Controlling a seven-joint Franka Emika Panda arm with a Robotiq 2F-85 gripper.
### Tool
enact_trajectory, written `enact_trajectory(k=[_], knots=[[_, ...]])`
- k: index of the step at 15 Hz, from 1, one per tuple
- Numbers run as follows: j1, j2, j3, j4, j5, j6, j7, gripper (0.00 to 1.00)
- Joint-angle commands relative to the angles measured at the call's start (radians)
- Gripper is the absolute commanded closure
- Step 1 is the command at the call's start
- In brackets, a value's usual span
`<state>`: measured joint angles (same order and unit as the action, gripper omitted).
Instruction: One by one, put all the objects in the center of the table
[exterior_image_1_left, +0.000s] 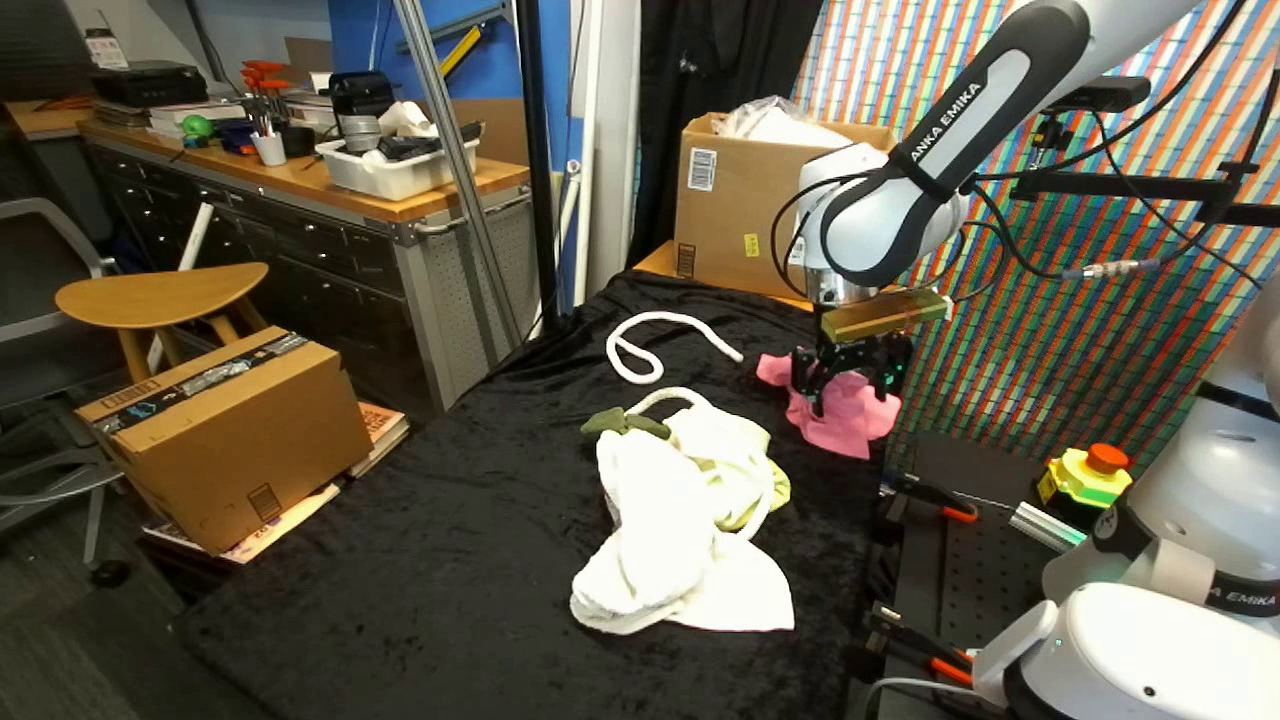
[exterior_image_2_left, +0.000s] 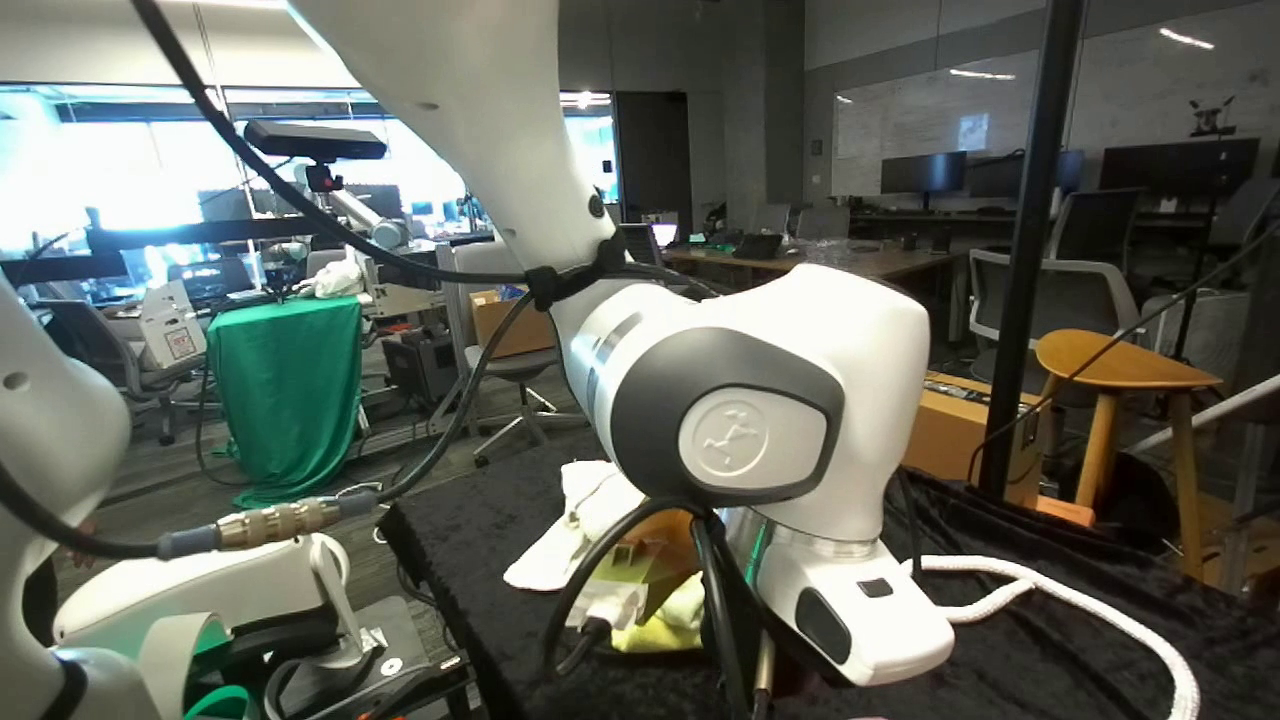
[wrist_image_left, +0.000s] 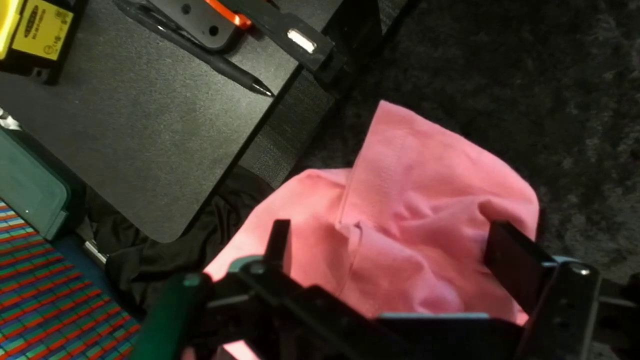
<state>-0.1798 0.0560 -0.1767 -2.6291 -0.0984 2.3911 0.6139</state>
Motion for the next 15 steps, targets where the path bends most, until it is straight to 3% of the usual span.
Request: enact_trajectory(k=[1,9,10,15], knots=[[0.01,0.028,-0.014,0.009,-0.023,0.059,0.064,0.0],[0.025,0.065,-0.025,0.035,-0.07,0.119,0.163,0.0],[0.026,0.068,-0.025,0.036,-0.067,0.125,0.164,0.17],[0.03,0.065,-0.023,0.036,-0.056,0.135,0.16,0.56]])
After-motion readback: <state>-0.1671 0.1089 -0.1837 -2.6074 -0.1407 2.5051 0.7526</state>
